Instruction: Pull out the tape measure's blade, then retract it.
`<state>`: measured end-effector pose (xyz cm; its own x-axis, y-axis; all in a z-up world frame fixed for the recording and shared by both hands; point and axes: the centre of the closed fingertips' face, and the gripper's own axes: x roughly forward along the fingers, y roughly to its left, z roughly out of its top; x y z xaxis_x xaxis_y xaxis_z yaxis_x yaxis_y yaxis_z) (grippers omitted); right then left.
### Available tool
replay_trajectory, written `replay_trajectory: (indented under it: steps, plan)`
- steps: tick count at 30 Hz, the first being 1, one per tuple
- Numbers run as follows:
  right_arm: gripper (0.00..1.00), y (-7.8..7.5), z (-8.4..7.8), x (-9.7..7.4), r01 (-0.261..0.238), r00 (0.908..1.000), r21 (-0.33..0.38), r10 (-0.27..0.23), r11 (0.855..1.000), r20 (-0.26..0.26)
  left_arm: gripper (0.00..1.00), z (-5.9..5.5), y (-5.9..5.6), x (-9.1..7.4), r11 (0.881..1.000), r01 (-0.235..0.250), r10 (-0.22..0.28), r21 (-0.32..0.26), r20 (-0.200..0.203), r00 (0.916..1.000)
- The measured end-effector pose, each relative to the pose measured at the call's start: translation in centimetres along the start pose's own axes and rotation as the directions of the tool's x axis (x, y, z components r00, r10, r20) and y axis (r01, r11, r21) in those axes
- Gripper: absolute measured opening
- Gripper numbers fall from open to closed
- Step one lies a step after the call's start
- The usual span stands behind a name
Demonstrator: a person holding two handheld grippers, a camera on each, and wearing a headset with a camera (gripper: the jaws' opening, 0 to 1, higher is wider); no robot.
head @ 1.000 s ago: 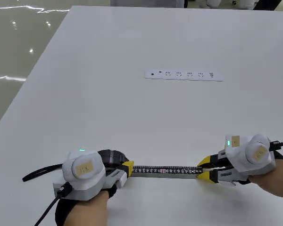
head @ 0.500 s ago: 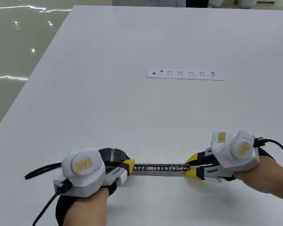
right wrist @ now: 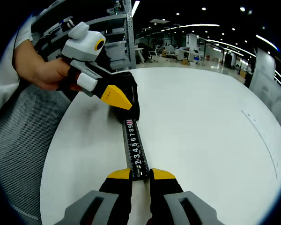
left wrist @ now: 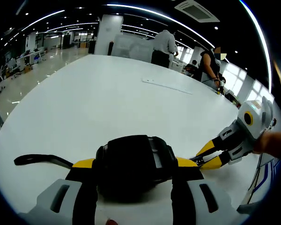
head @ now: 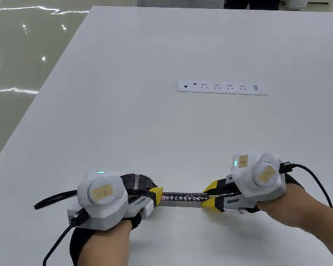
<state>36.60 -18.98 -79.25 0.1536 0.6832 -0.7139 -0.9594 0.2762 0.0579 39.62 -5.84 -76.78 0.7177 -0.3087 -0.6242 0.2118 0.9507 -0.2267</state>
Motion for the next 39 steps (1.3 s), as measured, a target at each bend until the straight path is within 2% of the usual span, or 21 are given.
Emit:
replay_trajectory:
  steps: [12,31,39]
  plan:
    - [0.11,0.3,1.7,1.7,-0.012,0.9995,0.007,0.012,1.000,0.028,0.59,0.0,0.0,0.0,1.000,0.006,-0.006,-0.007,-0.002,1.0000]
    - [0.11,1.3,5.3,5.2,-0.044,0.9965,-0.002,0.044,0.999,0.071,0.59,0.0,0.1,-0.1,1.000,0.016,-0.016,-0.019,0.000,0.9999]
    - [0.11,1.5,5.8,5.6,-0.045,0.9958,-0.003,0.045,0.999,0.080,0.60,0.1,0.0,0.0,1.000,0.014,-0.014,-0.020,0.003,0.9999]
